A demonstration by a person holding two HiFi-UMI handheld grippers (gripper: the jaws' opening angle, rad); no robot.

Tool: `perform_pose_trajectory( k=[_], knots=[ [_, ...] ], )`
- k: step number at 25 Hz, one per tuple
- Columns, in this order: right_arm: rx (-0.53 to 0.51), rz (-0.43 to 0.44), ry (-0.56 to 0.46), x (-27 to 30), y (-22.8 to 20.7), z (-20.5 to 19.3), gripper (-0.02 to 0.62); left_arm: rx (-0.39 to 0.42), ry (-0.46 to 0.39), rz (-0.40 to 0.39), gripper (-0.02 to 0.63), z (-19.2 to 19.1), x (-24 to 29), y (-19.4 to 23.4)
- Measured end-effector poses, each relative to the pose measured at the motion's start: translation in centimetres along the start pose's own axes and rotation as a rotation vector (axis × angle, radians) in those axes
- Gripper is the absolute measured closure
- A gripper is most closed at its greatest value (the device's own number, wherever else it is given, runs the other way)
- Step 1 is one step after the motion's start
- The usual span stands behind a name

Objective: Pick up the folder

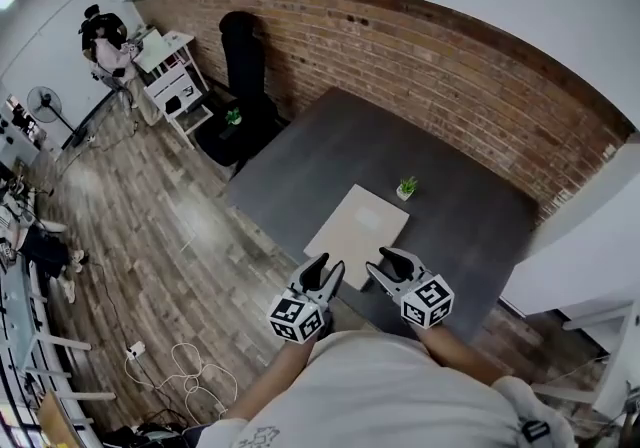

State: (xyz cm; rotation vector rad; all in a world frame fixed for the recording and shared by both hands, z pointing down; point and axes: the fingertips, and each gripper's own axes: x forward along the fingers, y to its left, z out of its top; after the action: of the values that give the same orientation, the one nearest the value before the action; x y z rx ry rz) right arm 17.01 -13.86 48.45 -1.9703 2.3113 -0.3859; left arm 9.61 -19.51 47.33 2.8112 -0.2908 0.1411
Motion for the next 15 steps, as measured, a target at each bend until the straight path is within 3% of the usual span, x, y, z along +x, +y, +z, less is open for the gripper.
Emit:
perform_pose_trajectory(
  k=[4,15],
  knots=[
    [-0.008,-0.128,-0.018,1.2,-1.2,0.4,0.407,0.004,0.041,-0.118,0.446,0.5,2.3,2.1],
    [0.008,-0.337,-0.035,7.2,-2.0,0.7,0.407,0.020,0.088,-0.290,0.446,3.2,4.9,9.8]
  ],
)
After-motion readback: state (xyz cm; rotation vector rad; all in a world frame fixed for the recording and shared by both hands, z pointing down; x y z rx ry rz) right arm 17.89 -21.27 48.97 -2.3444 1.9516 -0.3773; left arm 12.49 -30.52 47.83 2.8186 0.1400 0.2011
